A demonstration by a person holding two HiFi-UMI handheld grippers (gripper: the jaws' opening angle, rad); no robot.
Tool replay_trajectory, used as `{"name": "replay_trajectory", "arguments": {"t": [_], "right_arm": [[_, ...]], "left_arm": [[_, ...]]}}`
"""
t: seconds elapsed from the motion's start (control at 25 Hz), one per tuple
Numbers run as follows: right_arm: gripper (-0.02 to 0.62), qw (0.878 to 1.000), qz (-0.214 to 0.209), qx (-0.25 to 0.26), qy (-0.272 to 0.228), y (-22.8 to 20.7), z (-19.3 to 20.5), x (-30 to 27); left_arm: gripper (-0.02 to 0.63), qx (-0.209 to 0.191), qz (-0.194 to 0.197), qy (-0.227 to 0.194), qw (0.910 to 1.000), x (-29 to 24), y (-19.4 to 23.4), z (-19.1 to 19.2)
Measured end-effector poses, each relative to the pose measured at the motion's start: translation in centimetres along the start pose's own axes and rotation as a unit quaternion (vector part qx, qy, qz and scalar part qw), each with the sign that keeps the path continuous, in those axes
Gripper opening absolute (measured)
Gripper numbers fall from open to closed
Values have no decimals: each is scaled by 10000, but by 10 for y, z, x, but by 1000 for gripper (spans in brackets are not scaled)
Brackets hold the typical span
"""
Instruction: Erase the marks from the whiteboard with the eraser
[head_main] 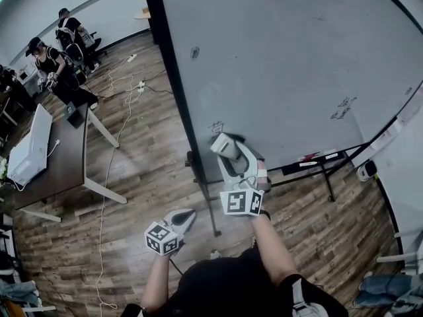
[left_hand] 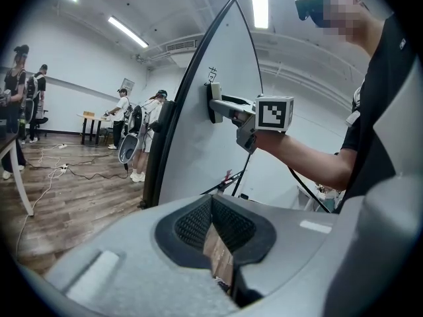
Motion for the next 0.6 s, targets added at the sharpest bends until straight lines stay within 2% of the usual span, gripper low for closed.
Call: {"name": "replay_trajectory", "arguments": {"t": [0.16,0.6], "right_arm": [[244,9998,-162,-135,-16,-2,0,0],[253,9928,-1080,-521,-43,-10,1,-2]], "left_arm": [[11,-64,-11,-55,10000,-5,0,-9],[11,42,-186,-99,9998,-7,1,-9]]}}
Point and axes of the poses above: the fingertips, and each gripper's own axes: x backward along the fingers, y to its left, z out of its underside, the point moved 5 cm from there along x, backward along the fingers, and after that the axes turned 10 degrees about -x, right-handed, at the moved point
